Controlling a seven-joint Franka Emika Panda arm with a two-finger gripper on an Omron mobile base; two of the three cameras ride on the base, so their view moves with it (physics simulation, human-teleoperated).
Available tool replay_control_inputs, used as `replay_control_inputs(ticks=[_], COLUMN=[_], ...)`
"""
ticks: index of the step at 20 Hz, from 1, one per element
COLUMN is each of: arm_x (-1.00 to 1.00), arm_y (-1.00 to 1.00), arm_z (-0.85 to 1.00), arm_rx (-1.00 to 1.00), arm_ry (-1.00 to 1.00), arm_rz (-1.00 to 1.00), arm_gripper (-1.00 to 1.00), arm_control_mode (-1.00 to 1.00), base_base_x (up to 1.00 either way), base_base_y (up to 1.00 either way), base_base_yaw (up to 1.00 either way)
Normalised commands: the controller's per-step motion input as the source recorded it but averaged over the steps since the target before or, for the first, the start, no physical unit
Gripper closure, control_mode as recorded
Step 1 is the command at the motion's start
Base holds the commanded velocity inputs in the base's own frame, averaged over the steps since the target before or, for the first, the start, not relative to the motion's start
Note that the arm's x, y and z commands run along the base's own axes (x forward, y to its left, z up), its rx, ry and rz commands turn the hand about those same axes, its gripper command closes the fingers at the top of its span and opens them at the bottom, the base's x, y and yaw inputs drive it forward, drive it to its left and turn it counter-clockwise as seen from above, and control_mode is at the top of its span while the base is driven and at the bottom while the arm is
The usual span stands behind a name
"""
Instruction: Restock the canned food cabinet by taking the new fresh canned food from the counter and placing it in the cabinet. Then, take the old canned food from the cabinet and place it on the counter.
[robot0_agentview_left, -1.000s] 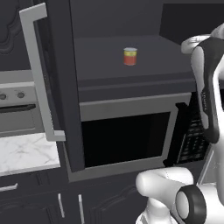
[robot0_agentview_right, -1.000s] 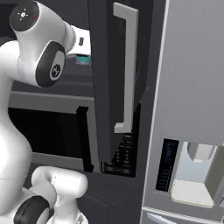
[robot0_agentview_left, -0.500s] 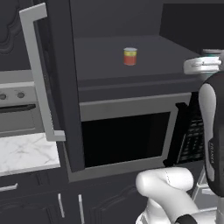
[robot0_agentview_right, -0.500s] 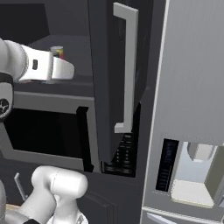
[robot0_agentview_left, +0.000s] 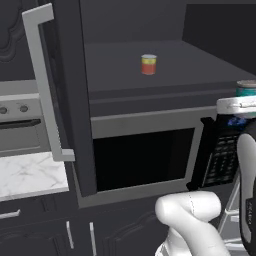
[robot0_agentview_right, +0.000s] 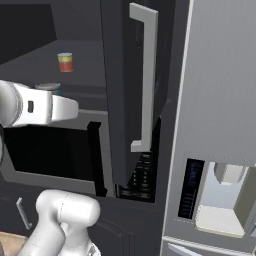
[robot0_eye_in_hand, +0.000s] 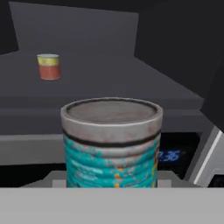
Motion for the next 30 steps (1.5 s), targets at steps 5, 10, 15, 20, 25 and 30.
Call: replay_control_inputs(ticks=[5,10,15,20,25,30], arm_x=[-0.13,0.00,0.00,0.00,0.00,0.00], arm_y=[0.00,0.00,0.00,0.00,0.00,0.00], arm_z=[-0.01,0.00,0.00,0.00,0.00,0.00], arm_rx=[0.00,0.00,0.00,0.00,0.00,0.00], arm_ry=[0.01,0.00,0.00,0.00,0.00,0.00], arm_rz=[0.01,0.00,0.00,0.00,0.00,0.00], arm_gripper=[1.00,1.00,1.00,1.00,1.00,1.00], arm_control_mode=[1.00,1.00,1.00,1.00,1.00,1.00], base_base_x=[-0.79,-1.00,-0.90,-0.19,0.34,0.56], base_base_y=[0.00,0.15,0.82,1.00,1.00,1.00], base_base_yaw=[0.06,0.15,0.19,0.15,0.14,0.09])
